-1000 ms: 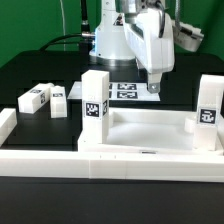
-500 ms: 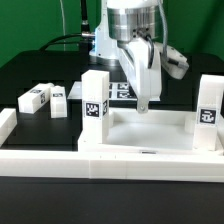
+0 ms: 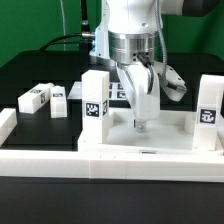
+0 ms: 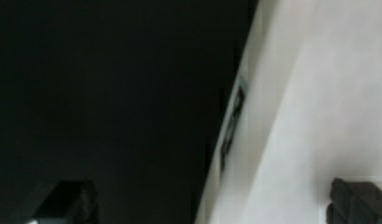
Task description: Assemble desk
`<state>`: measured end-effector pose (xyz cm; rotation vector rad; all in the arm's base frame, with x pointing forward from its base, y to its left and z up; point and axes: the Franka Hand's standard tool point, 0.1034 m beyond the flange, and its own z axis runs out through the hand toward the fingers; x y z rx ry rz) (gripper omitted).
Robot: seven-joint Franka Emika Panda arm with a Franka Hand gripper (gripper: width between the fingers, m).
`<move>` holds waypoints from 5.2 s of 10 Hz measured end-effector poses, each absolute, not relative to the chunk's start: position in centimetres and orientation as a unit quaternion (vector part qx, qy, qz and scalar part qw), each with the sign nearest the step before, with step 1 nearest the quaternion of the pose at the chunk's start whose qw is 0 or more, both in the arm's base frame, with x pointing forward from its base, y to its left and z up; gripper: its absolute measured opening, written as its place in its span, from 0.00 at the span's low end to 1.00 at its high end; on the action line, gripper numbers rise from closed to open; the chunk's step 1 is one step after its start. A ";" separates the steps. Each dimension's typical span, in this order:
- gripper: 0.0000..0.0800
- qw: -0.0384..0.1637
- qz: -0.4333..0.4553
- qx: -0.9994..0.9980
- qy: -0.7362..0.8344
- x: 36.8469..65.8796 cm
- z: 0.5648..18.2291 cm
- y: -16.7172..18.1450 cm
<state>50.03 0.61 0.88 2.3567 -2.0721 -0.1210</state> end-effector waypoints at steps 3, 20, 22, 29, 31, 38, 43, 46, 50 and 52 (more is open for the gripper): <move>0.34 0.000 -0.038 0.758 -0.652 50.0 0.9 0.5; 0.11 -0.002 -0.053 0.885 -0.463 49.3 2.5 -4.1; 0.11 -0.003 -0.051 0.903 -0.426 49.2 2.5 -4.6; 0.08 0.001 -0.052 0.988 -0.147 51.3 2.5 -5.4; 0.08 -0.001 -0.052 0.993 -0.103 51.2 2.5 -5.5; 0.08 0.015 -0.046 0.986 0.163 54.1 2.5 -4.9; 0.08 0.020 -0.051 0.941 0.333 54.5 2.6 -5.6; 0.08 0.024 -0.054 0.882 0.468 55.5 2.8 -5.2; 0.08 0.042 -0.057 0.764 0.641 59.1 2.7 -3.7; 0.08 0.045 -0.065 0.737 0.672 59.1 2.7 -4.4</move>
Offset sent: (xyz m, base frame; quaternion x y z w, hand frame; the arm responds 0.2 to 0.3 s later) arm 0.0000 0.0000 0.0000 0.0000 0.0000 0.0000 1.0000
